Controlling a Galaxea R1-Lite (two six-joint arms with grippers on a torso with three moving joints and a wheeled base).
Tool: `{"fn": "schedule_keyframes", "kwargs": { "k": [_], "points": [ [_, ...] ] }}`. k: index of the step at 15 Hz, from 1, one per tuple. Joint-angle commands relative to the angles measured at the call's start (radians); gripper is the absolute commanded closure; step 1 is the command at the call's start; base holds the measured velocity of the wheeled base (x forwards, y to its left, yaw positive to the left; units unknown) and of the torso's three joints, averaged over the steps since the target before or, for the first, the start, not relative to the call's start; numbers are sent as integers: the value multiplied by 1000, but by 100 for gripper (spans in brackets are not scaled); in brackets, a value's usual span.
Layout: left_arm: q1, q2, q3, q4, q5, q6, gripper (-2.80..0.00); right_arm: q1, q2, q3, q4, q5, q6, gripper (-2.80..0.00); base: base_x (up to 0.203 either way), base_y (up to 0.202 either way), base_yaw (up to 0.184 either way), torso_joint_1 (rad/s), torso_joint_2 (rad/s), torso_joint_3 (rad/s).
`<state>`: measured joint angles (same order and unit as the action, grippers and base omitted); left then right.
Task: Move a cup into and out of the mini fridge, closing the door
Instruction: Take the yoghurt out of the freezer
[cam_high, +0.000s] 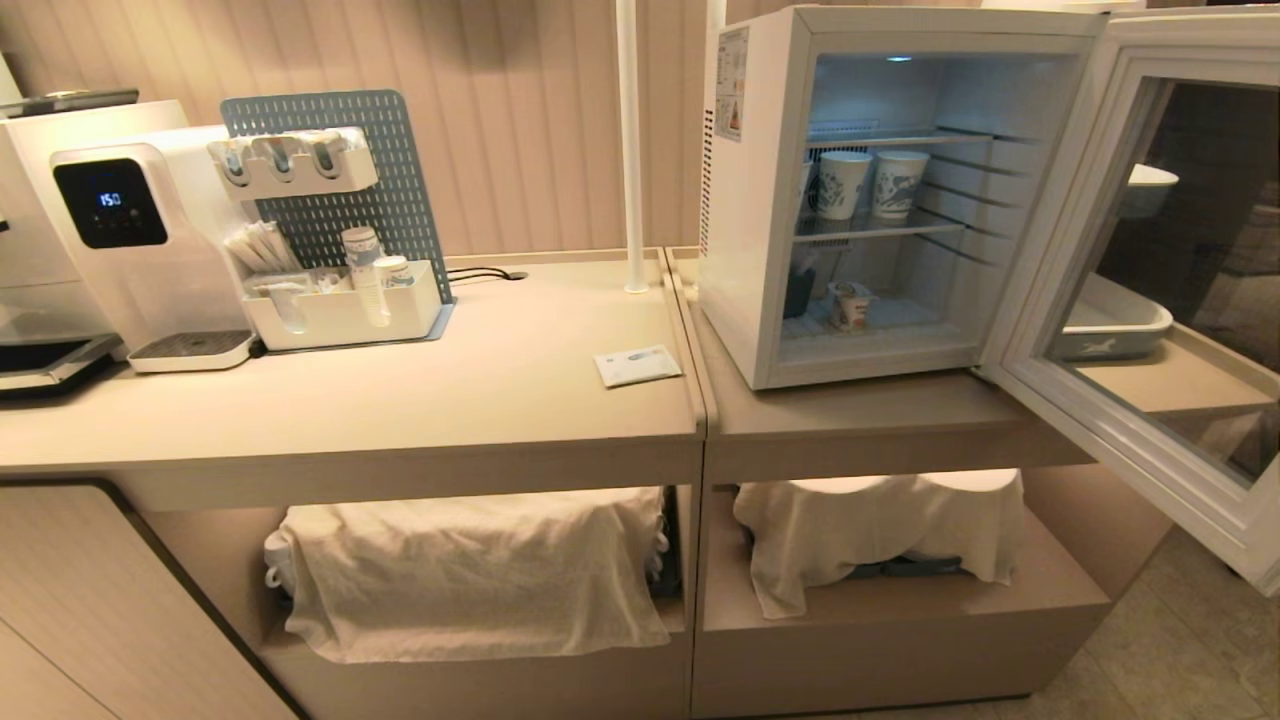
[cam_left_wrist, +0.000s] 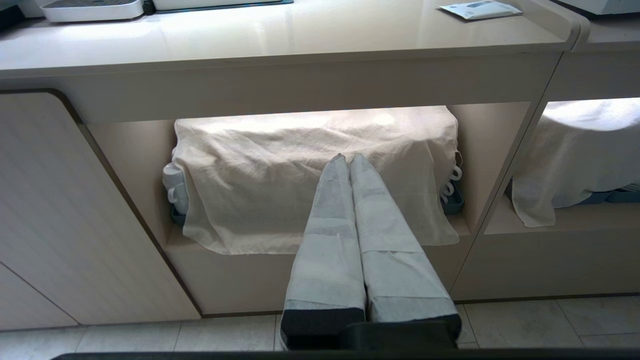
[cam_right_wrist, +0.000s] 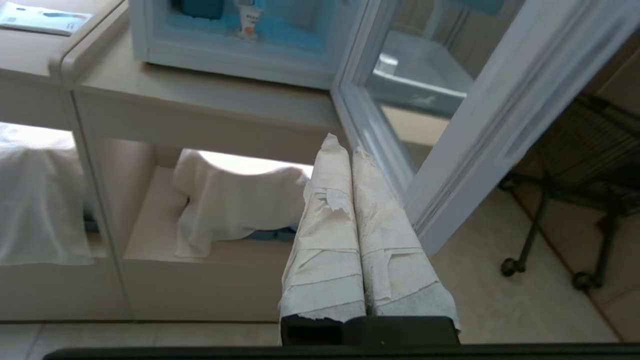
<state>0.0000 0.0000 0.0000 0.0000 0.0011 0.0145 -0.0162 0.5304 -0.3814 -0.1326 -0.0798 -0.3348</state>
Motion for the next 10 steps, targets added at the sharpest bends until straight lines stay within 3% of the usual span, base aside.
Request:
{"fn": "schedule_keyframes", "kwargs": {
  "k": [1, 10],
  "points": [
    [0, 0, 0, 0, 0, -1, 0, -9, 133, -18, -30, -2, -15, 0, 0, 0, 0, 0, 0, 0],
    [0, 1, 0, 0, 0, 0, 0, -181, 483, -179, -189, -102, -250, 0, 0, 0, 0, 0, 0, 0]
  ]
}}
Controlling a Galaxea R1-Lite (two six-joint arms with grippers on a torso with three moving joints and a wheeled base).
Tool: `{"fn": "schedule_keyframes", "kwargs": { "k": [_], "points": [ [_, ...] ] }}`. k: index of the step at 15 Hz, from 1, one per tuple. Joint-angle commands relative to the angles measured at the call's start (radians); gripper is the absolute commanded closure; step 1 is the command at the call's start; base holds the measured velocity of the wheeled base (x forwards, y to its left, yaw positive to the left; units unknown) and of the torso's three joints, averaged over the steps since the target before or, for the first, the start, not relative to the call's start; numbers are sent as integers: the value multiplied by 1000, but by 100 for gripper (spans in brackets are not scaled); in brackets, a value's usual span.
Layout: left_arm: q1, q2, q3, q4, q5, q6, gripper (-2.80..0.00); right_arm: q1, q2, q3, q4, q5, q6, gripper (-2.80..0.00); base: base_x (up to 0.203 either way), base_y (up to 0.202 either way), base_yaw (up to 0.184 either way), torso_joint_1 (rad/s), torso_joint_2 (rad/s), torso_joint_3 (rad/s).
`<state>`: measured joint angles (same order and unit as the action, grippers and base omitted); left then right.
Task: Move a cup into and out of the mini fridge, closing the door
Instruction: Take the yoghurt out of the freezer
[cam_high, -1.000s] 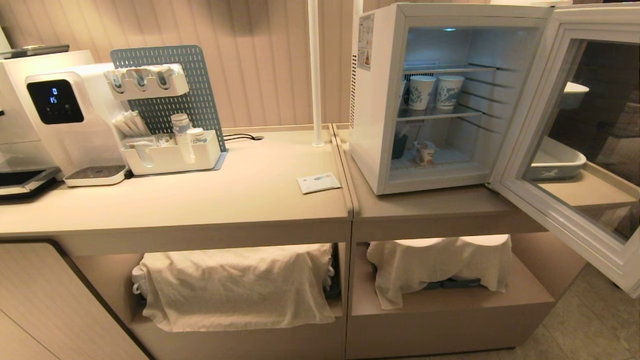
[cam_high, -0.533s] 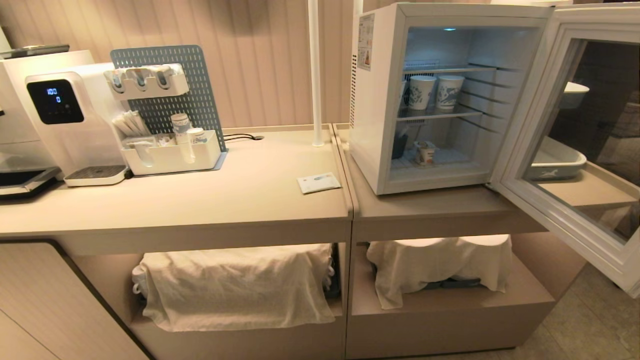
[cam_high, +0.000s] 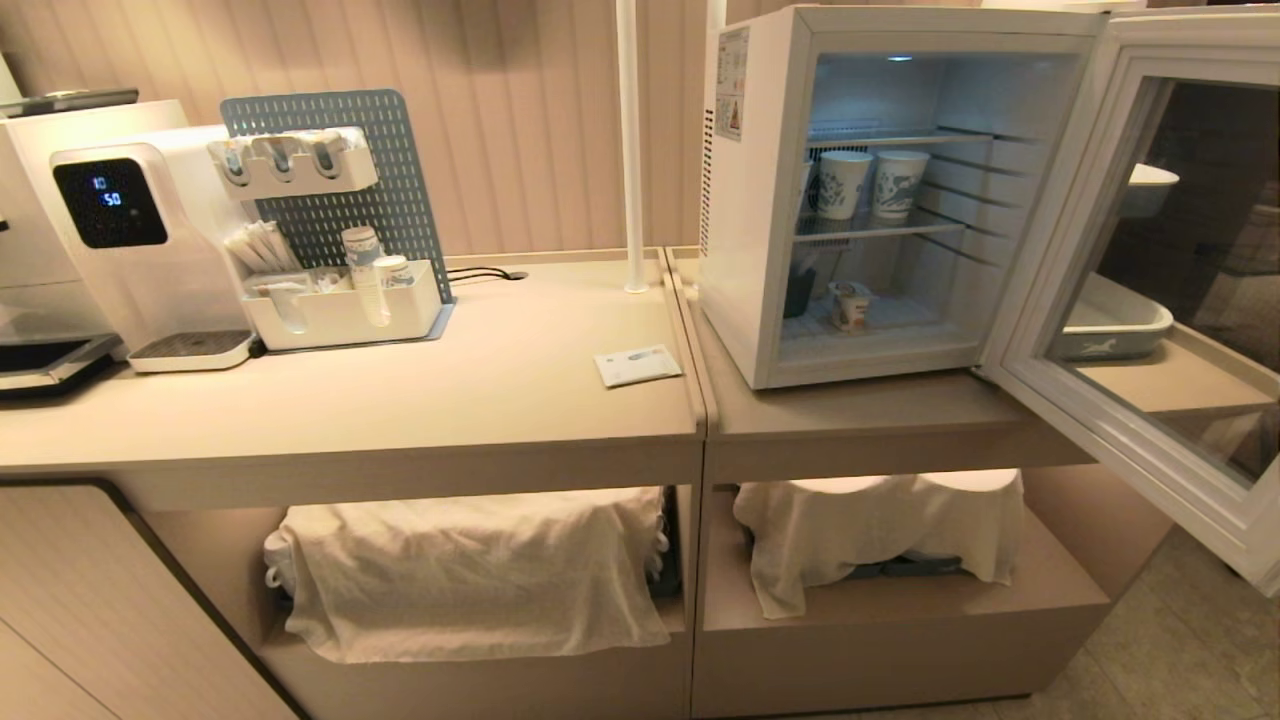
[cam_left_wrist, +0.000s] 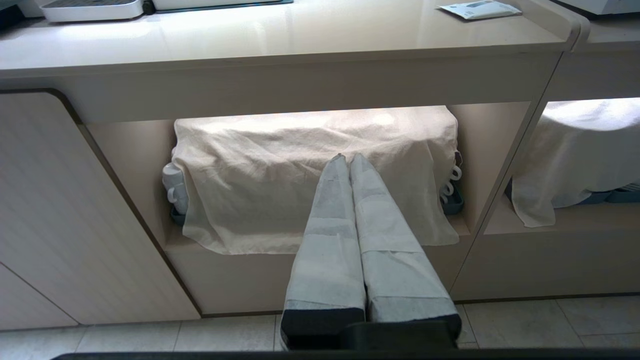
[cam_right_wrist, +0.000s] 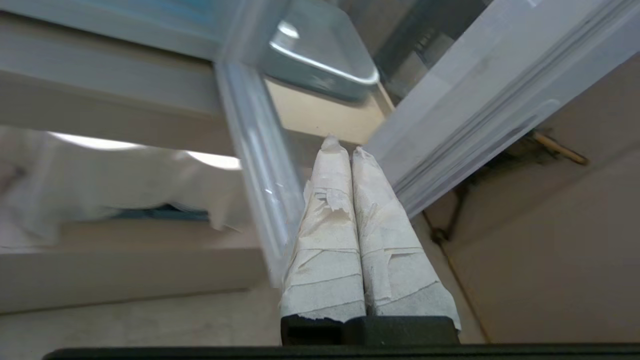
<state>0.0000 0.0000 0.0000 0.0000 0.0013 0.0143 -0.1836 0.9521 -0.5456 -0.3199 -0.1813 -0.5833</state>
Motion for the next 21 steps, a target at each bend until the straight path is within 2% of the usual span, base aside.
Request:
{"fn": "schedule_keyframes", "kwargs": {
  "k": [1, 3, 5, 9, 13, 21],
  "points": [
    [0, 0, 0, 0, 0, 1, 0, -44, 82, -23, 1, -2, -26, 0, 0, 0, 0, 0, 0, 0],
    [0, 0, 0, 0, 0, 0, 0, -97, 130, -45, 8, -2, -86, 0, 0, 0, 0, 0, 0, 0],
    [0, 0, 0, 0, 0, 0, 0, -119, 183, -92, 15, -1, -101, 0, 0, 0, 0, 0, 0, 0],
    [0, 0, 0, 0, 0, 0, 0, -134, 285, -207, 94, -3, -100, 0, 0, 0, 0, 0, 0, 0],
    [0, 0, 0, 0, 0, 1, 0, -153, 346, -277, 105, -3, -98, 0, 0, 0, 0, 0, 0, 0],
    [0, 0, 0, 0, 0, 1, 0, -227, 373, -306, 93, -15, -102, 0, 0, 0, 0, 0, 0, 0]
  ]
}}
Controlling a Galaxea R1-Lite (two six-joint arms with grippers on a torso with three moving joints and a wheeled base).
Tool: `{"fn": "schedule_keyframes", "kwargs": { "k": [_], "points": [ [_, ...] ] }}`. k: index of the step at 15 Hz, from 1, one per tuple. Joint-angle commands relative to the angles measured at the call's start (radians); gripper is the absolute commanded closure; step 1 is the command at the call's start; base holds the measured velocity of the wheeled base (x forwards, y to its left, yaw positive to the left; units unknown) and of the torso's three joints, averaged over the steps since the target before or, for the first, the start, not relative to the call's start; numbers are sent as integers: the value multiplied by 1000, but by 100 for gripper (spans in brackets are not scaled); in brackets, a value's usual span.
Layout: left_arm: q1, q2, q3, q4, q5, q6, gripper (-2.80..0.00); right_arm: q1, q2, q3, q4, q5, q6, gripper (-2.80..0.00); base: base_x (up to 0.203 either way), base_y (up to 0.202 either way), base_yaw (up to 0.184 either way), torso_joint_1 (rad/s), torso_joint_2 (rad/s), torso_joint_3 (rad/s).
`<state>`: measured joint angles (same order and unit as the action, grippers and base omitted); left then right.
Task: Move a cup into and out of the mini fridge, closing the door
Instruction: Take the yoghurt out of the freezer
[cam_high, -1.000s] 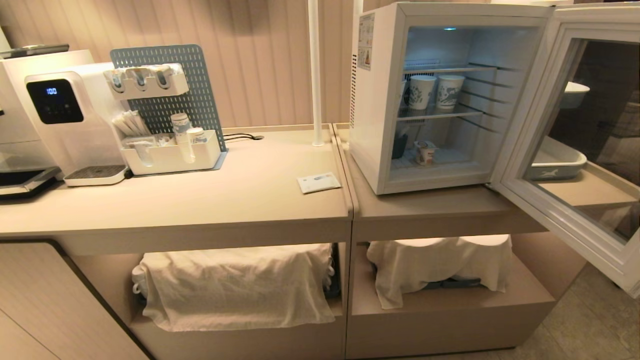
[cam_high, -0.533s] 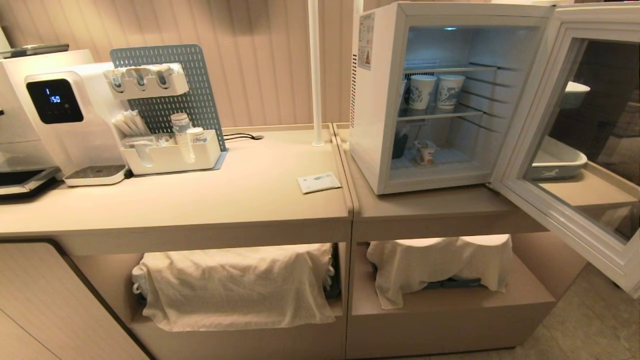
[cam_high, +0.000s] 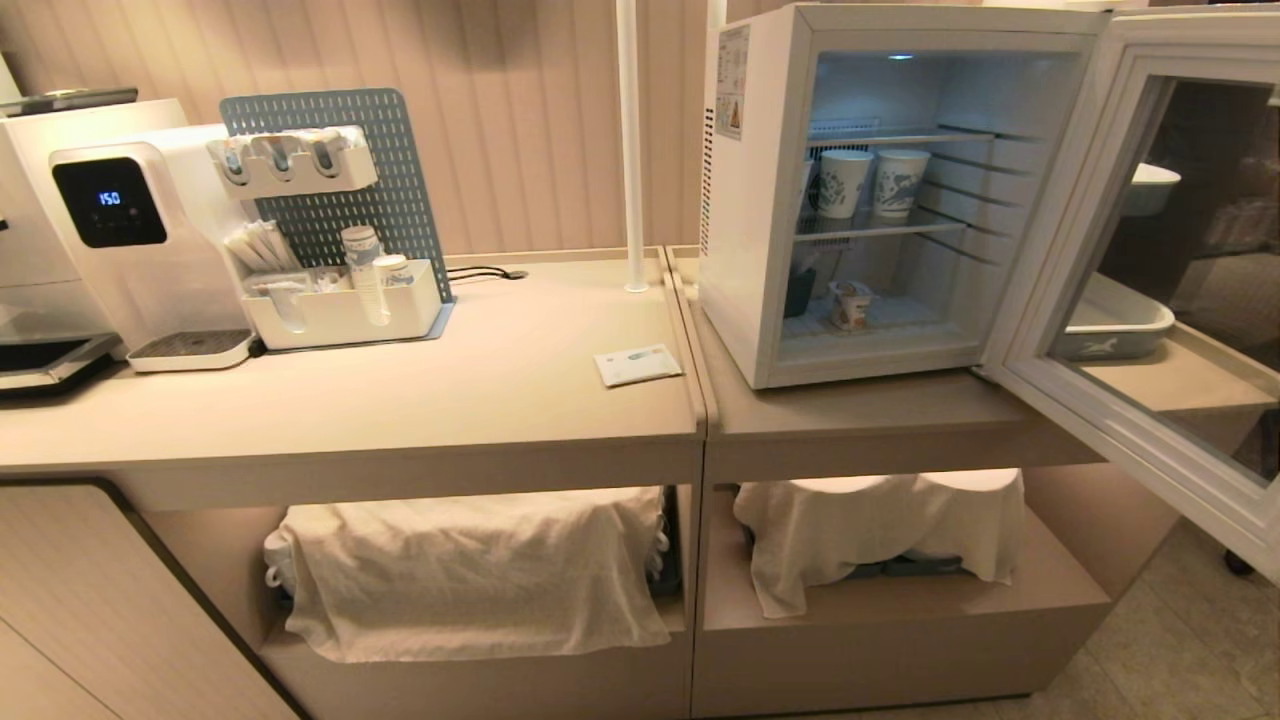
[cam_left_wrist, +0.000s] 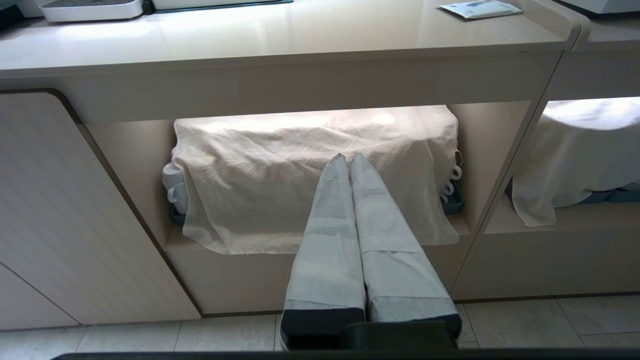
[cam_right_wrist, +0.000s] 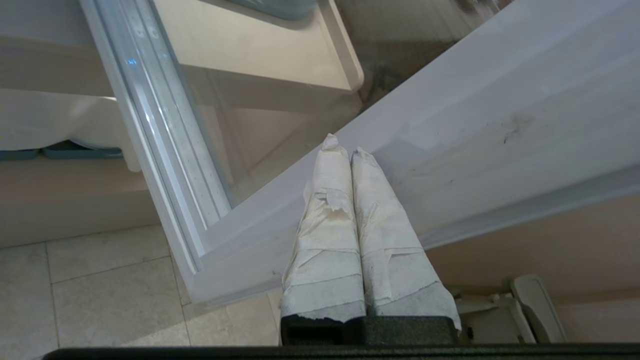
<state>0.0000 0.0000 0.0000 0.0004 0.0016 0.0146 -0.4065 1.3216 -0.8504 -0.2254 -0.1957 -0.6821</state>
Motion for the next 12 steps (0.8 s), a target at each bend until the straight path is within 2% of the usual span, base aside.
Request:
{"fn": "schedule_keyframes", "kwargs": {
  "k": [1, 6, 9, 12],
  "points": [
    [0, 1, 0, 0, 0, -1, 0, -13, 8, -8, -2, -2, -5, 0, 0, 0, 0, 0, 0, 0],
    [0, 0, 0, 0, 0, 0, 0, -48, 26, -29, -3, -59, -20, 0, 0, 0, 0, 0, 0, 0],
    [0, 0, 0, 0, 0, -1, 0, -89, 38, -33, -3, -65, -20, 0, 0, 0, 0, 0, 0, 0],
    [0, 0, 0, 0, 0, -1, 0, -96, 18, -18, 9, -60, -10, 0, 0, 0, 0, 0, 0, 0]
  ]
}}
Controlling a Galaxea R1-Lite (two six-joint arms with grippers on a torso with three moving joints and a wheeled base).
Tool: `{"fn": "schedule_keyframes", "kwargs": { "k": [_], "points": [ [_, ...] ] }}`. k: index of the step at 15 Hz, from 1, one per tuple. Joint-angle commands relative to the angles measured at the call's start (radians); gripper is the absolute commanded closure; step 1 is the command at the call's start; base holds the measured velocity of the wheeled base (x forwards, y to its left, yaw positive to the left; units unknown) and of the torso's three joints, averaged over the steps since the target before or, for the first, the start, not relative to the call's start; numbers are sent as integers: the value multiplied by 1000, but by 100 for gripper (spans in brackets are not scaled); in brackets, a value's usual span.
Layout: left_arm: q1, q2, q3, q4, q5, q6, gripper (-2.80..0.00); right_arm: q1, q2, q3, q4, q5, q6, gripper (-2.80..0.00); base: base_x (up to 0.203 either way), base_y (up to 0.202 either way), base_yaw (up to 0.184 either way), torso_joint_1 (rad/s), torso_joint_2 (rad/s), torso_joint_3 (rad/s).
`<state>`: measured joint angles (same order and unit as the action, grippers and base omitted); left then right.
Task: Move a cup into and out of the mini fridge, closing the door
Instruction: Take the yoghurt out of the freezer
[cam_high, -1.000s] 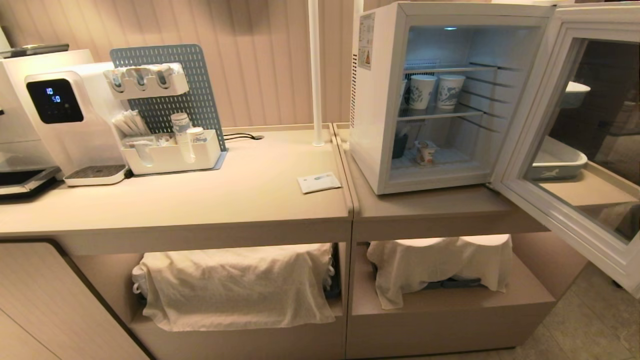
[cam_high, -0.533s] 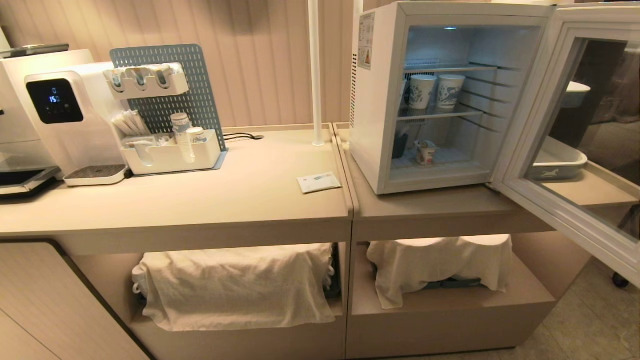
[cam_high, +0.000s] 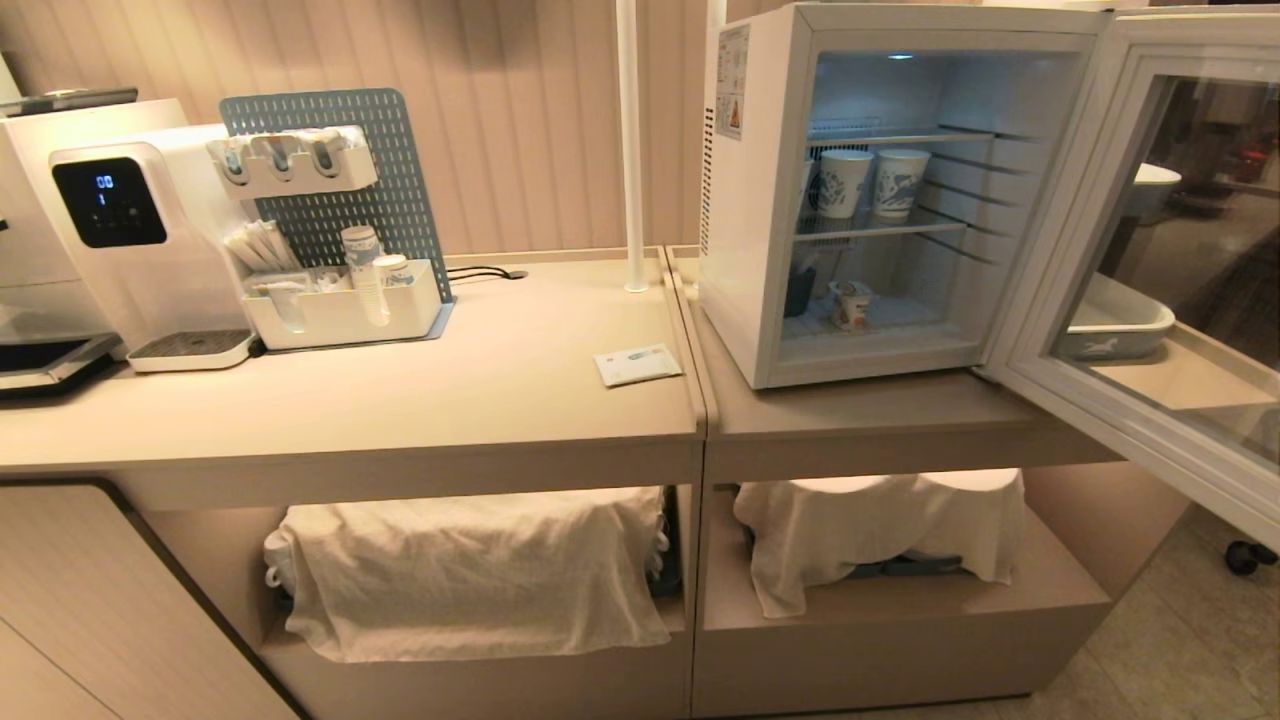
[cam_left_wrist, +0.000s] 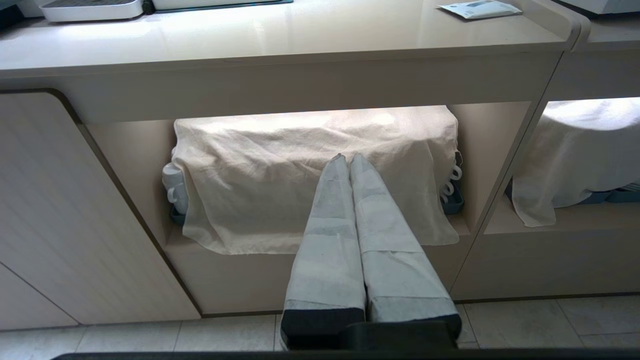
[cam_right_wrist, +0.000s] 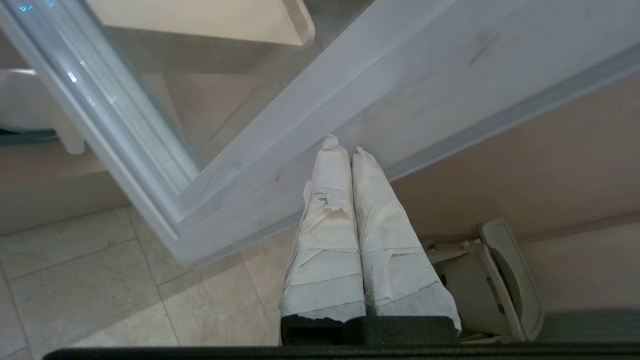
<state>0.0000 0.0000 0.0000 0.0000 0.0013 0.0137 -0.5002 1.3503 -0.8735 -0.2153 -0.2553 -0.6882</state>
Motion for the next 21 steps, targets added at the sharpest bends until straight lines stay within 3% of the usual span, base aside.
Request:
{"fn": "schedule_keyframes", "kwargs": {
  "k": [1, 3, 5, 8, 10, 12, 14, 16, 18, 21],
  "points": [
    [0, 0, 0, 0, 0, 0, 0, -1, -39, 27, 0, 3, -3, 0, 0, 0, 0, 0, 0, 0],
    [0, 0, 0, 0, 0, 1, 0, 16, -138, 126, 0, 42, 20, 0, 0, 0, 0, 0, 0, 0],
    [0, 0, 0, 0, 0, 1, 0, 77, -280, 247, 15, 111, 93, 0, 0, 0, 0, 0, 0, 0],
    [0, 0, 0, 0, 0, 0, 0, 263, -538, 413, 94, 150, 200, 0, 0, 0, 0, 0, 0, 0],
    [0, 0, 0, 0, 0, 0, 0, 432, -724, 509, 156, 158, 326, 0, 0, 0, 0, 0, 0, 0],
    [0, 0, 0, 0, 0, 2, 0, 545, -864, 598, 215, 163, 476, 0, 0, 0, 0, 0, 0, 0],
    [0, 0, 0, 0, 0, 0, 0, 586, -931, 656, 239, 184, 603, 0, 0, 0, 0, 0, 0, 0],
    [0, 1, 0, 0, 0, 0, 0, 588, -957, 667, 245, 276, 610, 0, 0, 0, 0, 0, 0, 0],
    [0, 0, 0, 0, -1, 1, 0, 591, -1033, 698, 248, 316, 606, 0, 0, 0, 0, 0, 0, 0],
    [0, 0, 0, 0, 0, 0, 0, 591, -1060, 752, 242, 266, 645, 0, 0, 0, 0, 0, 0, 0]
  ]
}}
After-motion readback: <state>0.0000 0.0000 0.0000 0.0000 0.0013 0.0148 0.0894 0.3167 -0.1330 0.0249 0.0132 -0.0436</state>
